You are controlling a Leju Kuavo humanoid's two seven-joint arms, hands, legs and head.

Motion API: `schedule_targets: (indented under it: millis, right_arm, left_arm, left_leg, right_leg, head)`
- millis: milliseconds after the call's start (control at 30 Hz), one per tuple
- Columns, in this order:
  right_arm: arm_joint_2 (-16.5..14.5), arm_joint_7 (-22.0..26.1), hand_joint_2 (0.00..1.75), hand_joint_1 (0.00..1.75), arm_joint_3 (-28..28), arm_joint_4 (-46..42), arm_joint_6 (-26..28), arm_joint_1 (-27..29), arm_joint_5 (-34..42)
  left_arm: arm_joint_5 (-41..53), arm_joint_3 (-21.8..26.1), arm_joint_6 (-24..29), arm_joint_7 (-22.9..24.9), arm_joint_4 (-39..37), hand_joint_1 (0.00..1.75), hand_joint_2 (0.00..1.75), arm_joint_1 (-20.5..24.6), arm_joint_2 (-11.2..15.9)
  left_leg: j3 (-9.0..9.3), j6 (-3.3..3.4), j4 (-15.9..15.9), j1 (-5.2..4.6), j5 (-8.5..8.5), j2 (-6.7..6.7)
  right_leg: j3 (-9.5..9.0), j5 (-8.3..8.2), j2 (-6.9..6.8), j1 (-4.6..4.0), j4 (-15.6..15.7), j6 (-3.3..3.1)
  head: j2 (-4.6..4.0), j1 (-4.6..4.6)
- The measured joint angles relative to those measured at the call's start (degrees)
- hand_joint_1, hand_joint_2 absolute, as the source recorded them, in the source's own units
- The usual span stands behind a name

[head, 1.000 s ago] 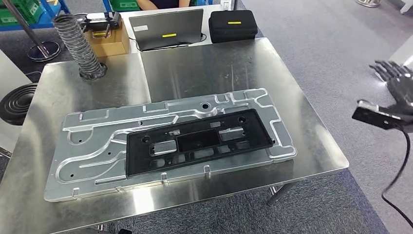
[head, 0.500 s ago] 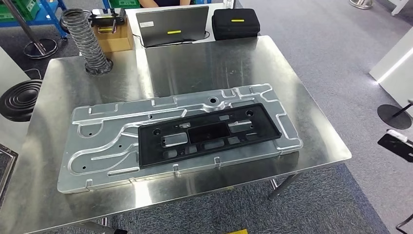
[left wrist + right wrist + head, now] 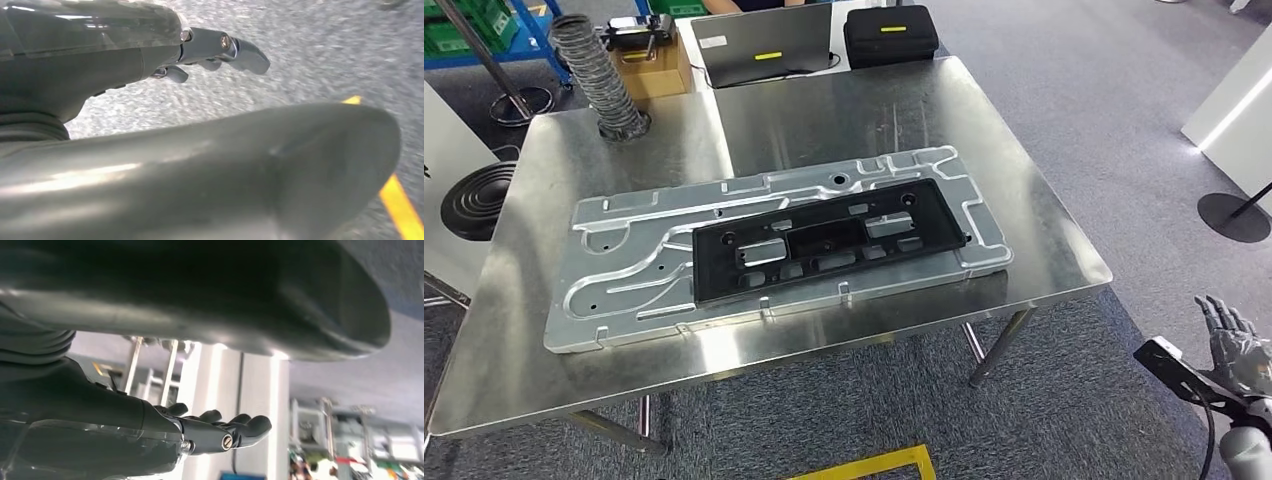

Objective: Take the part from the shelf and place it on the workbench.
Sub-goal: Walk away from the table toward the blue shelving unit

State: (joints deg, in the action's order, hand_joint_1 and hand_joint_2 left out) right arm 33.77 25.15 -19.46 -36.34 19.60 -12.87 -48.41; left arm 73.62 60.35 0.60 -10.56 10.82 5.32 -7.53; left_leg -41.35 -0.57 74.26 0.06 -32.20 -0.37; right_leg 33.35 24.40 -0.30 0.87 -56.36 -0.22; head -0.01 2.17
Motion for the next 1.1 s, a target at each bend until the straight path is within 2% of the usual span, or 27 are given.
schedule_targets:
  millis: [33, 100, 133, 200, 233, 300, 333, 367, 400, 467, 500, 533, 567, 600, 633, 700, 733, 767, 833, 867, 900, 967, 1000, 1033, 1067, 1100]
  right_arm:
    - [-0.8, -0.3, 0.00, 0.00, -0.2, 0.8, 0.6, 0.0, -0.3]
    - [-1.9, -0.8, 0.00, 0.00, -0.5, 1.9, 1.5, -0.2, -0.9]
    - [-2.1, -0.9, 0.00, 0.00, -0.6, 2.3, 1.7, -0.3, -1.0]
    - [-2.3, -1.0, 0.00, 0.00, -0.7, 2.5, 1.9, -0.3, -1.1]
    - [-2.6, -1.2, 0.00, 0.00, -0.8, 2.9, 2.1, -0.5, -1.2]
    - [-4.5, -2.0, 0.00, 0.00, -1.6, 5.5, 2.9, -1.3, -1.3]
    - [-5.6, -2.5, 0.00, 0.00, -2.1, 7.1, 3.3, -1.7, -1.3]
    - [-6.6, -2.9, 0.00, 0.00, -2.7, 8.6, 3.6, -2.0, -1.1]
    - [-7.2, -3.2, 0.00, 0.00, -3.1, 9.5, 3.6, -2.1, -0.8]
    - [-8.4, -4.0, 0.00, 0.00, -4.0, 11.5, 2.8, -2.3, -0.2]
    - [-9.1, -4.4, 0.00, 0.00, -4.5, 12.5, 2.2, -2.4, 0.1]
    - [-9.8, -4.7, 0.00, 0.00, -4.9, 13.4, 1.7, -2.4, 0.4]
    - [-10.4, -5.1, 0.00, 0.00, -5.3, 14.3, 1.1, -2.4, 0.8]
    - [-11.0, -5.6, 0.00, 0.00, -5.7, 15.1, 0.5, -2.4, 1.3]
    - [-11.5, -6.2, 0.00, 0.00, -6.2, 15.8, -0.2, -2.4, 1.9]
    - [-12.7, -7.7, 0.00, 0.00, -7.3, 17.1, -1.6, -2.3, 2.8]
    - [-13.3, -8.3, 0.00, 0.00, -7.7, 17.6, -2.0, -2.1, 3.1]
    - [-14.0, -9.0, 0.00, 0.00, -8.2, 18.1, -2.5, -1.9, 3.4]
    - [-15.7, -10.4, 0.00, 0.00, -9.3, 19.3, -3.9, -1.2, 4.3]
    - [-16.7, -11.4, 0.00, 0.00, -10.0, 19.9, -4.9, -0.8, 4.8]
    - [-17.9, -12.4, 0.00, 0.00, -10.7, 20.4, -5.8, -0.3, 5.3]
    - [-20.3, -14.9, 0.00, 0.00, -12.0, 21.4, -7.8, 0.8, 6.0]
    - [-21.7, -16.3, 0.00, 0.00, -12.5, 21.9, -8.9, 1.4, 6.2]
    - [-22.9, -17.9, 0.00, 0.00, -13.1, 22.3, -10.0, 2.0, 6.5]
    - [-24.2, -19.4, 0.00, 0.00, -13.6, 22.8, -11.1, 2.6, 7.0]
    - [-25.5, -20.7, 0.00, 0.00, -14.2, 23.2, -11.9, 3.2, 7.4]
  left_arm:
    - [0.1, 0.0, 0.0, 0.2, 0.0, 0.00, 0.00, 0.0, 0.3]
    - [0.2, -0.1, 0.0, 0.5, 0.0, 0.00, 0.00, 0.0, 0.7]
    - [0.2, -0.1, 0.0, 0.6, 0.0, 0.00, 0.00, 0.0, 0.8]
    - [0.2, -0.1, 0.0, 0.7, 0.0, 0.00, 0.00, 0.0, 0.9]
    - [0.2, -0.1, 0.0, 0.8, 0.0, 0.00, 0.00, 0.0, 1.0]
    - [0.2, -0.1, 0.0, 1.4, 0.1, 0.00, 0.00, 0.0, 1.4]
    - [0.2, -0.1, 0.0, 1.7, 0.1, 0.00, 0.00, 0.0, 1.5]
    - [0.2, -0.1, -0.1, 1.9, 0.1, 0.00, 0.00, 0.0, 1.6]
    - [0.2, -0.1, 0.0, 2.0, 0.1, 0.00, 0.00, -0.1, 1.7]
    - [0.1, -0.1, 0.1, 2.0, 0.1, 0.00, 0.00, -0.1, 1.9]
    - [0.0, -0.1, 0.2, 1.9, 0.1, 0.00, 0.00, -0.1, 2.0]
    - [0.0, -0.1, 0.3, 1.9, 0.1, 0.00, 0.00, -0.1, 2.1]
    - [-0.1, -0.1, 0.4, 1.9, 0.1, 0.00, 0.00, -0.1, 2.1]
    - [-0.1, -0.1, 0.4, 1.8, 0.1, 0.00, 0.00, -0.1, 2.1]
    - [-0.1, -0.1, 0.4, 1.7, 0.1, 0.00, 0.00, -0.1, 2.2]
    - [0.0, -0.1, 0.4, 1.4, 0.1, 0.00, 0.00, -0.1, 2.2]
    - [0.1, -0.1, 0.3, 1.2, 0.1, 0.00, 0.00, -0.1, 2.2]
    - [0.2, -0.1, 0.3, 1.1, 0.1, 0.00, 0.00, -0.1, 2.3]
    - [0.3, -0.1, 0.2, 1.0, 0.1, 0.00, 0.00, -0.2, 2.5]
    - [0.4, -0.1, 0.2, 0.9, 0.1, 0.00, 0.00, -0.2, 2.6]
    - [0.4, -0.1, 0.1, 1.0, 0.1, 0.00, 0.00, -0.3, 2.7]
    - [0.5, -0.1, 0.1, 1.0, 0.1, 0.00, 0.00, -0.3, 2.8]
    - [0.5, -0.1, 0.1, 1.1, 0.1, 0.00, 0.00, -0.3, 2.8]
    - [0.6, -0.1, 0.2, 1.2, 0.1, 0.00, 0.00, -0.3, 2.9]
    - [0.7, -0.1, 0.2, 1.3, 0.1, 0.00, 0.00, -0.3, 2.9]
    - [0.9, -0.1, 0.2, 1.4, 0.1, 0.00, 0.00, -0.3, 3.0]
  left_leg:
    - [1.45, 0.00, -0.2, 0.01, 1.21, 0.01]
    - [5.22, 0.15, -3.7, 0.01, 3.89, 0.02]
    - [6.51, 0.23, -5.2, 0.00, 4.57, 0.02]
    - [7.50, 0.31, -6.5, 0.00, 4.78, 0.02]
    - [9.33, 0.47, -8.9, -0.05, 4.14, 0.01]
    - [12.79, 1.52, -14.9, -0.22, 3.30, 0.05]
    - [13.97, 2.15, -17.5, -0.24, 3.19, 0.14]
    - [13.48, 2.76, -18.2, -0.22, 3.91, 0.23]
    - [12.75, 3.06, -18.3, -0.09, 4.74, 0.34]
    - [10.99, 3.33, -18.3, -0.19, 6.19, 0.46]
    - [10.04, 3.28, -18.1, -0.24, 6.89, 0.50]
    - [9.04, 3.21, -18.0, -0.27, 7.53, 0.52]
    - [8.04, 3.09, -17.7, -0.28, 8.11, 0.53]
    - [7.08, 2.94, -17.4, -0.27, 8.61, 0.53]
    - [6.25, 2.74, -17.1, -0.27, 9.07, 0.54]
    - [5.16, 2.18, -16.5, -0.37, 9.85, 0.54]
    - [4.95, 1.83, -16.4, -0.37, 10.26, 0.56]
    - [4.84, 1.46, -16.5, -0.33, 10.73, 0.57]
    - [4.61, 0.69, -16.5, -0.13, 11.06, 0.53]
    - [4.24, 0.36, -15.7, -0.03, 9.85, 0.48]
    - [3.67, 0.08, -13.8, 0.08, 7.53, 0.43]
    - [2.16, -0.31, -7.3, 0.27, 1.24, 0.41]
    - [1.68, -0.49, -3.7, 0.32, -0.74, 0.41]
    - [1.74, -0.62, -1.1, 0.34, -1.23, 0.41]
    - [2.57, -0.72, -0.2, 0.38, -0.34, 0.42]
    - [4.29, -0.76, -1.2, 0.44, 1.35, 0.41]
  right_leg:
    - [0.97, -0.59, 0.01, -0.01, -0.2, 0.09]
    - [2.41, -1.39, 0.03, -0.04, -0.6, 0.32]
    - [2.75, -1.56, 0.03, -0.04, -0.7, 0.39]
    - [2.95, -1.67, 0.03, -0.05, -0.8, 0.45]
    - [3.15, -1.84, 0.04, -0.11, -0.9, 0.55]
    - [3.60, -3.15, 0.03, -0.07, -1.0, 1.54]
    - [3.95, -3.19, 0.06, -0.01, -1.2, 2.12]
    - [4.41, -2.06, 0.08, 0.13, -2.1, 2.68]
    - [5.13, 0.53, 0.13, 0.26, -4.2, 2.98]
    - [6.82, 6.68, 0.14, 0.47, -11.1, 3.56]
    - [7.29, 8.28, 0.14, 0.55, -14.6, 3.80]
    - [7.10, 8.33, 0.14, 0.61, -16.8, 3.94]
    - [6.07, 7.23, 0.13, 0.64, -17.2, 4.00]
    - [4.02, 5.62, 0.13, 0.66, -15.5, 3.95]
    - [1.01, 4.59, 0.13, 0.66, -11.9, 3.78]
    - [-4.74, 5.00, 0.15, 0.33, -3.8, 3.07]
    - [-6.28, 5.70, 0.19, 0.11, -1.2, 2.60]
    - [-6.66, 5.94, 0.23, -0.15, -0.1, 2.11]
    - [-5.97, 4.95, 0.16, -0.20, 0.2, 1.09]
    - [-5.48, 4.26, 0.08, -0.17, 0.3, 0.61]
    - [-4.88, 3.54, -0.04, -0.11, 0.4, 0.16]
    - [-3.25, 2.17, -0.17, -0.19, 0.4, -0.36]
    - [-2.29, 1.47, -0.21, -0.24, 0.3, -0.46]
    - [-1.27, 0.76, -0.22, -0.25, 0.2, -0.42]
    - [-0.23, 0.12, -0.22, -0.26, 0.0, -0.34]
    - [0.79, -0.43, -0.22, -0.23, -0.3, -0.21]
  head:
    - [0.00, 0.01]
    - [0.01, 0.00]
    - [0.01, 0.00]
    - [0.00, -0.01]
    - [0.00, 0.00]
    - [0.00, 0.01]
    - [0.00, 0.01]
    - [0.00, 0.01]
    - [0.01, 0.01]
    - [0.00, 0.00]
    - [0.00, 0.01]
    - [0.00, 0.01]
    - [0.01, 0.01]
    - [0.00, 0.01]
    - [0.00, 0.01]
    - [-0.01, 0.03]
    - [0.00, 0.03]
    - [-0.01, 0.03]
    - [0.00, 0.02]
    - [0.00, 0.02]
    - [0.00, 0.02]
    - [0.00, 0.02]
    - [0.00, 0.03]
    - [0.01, 0.02]
    - [0.00, 0.03]
    - [0.00, 0.03]
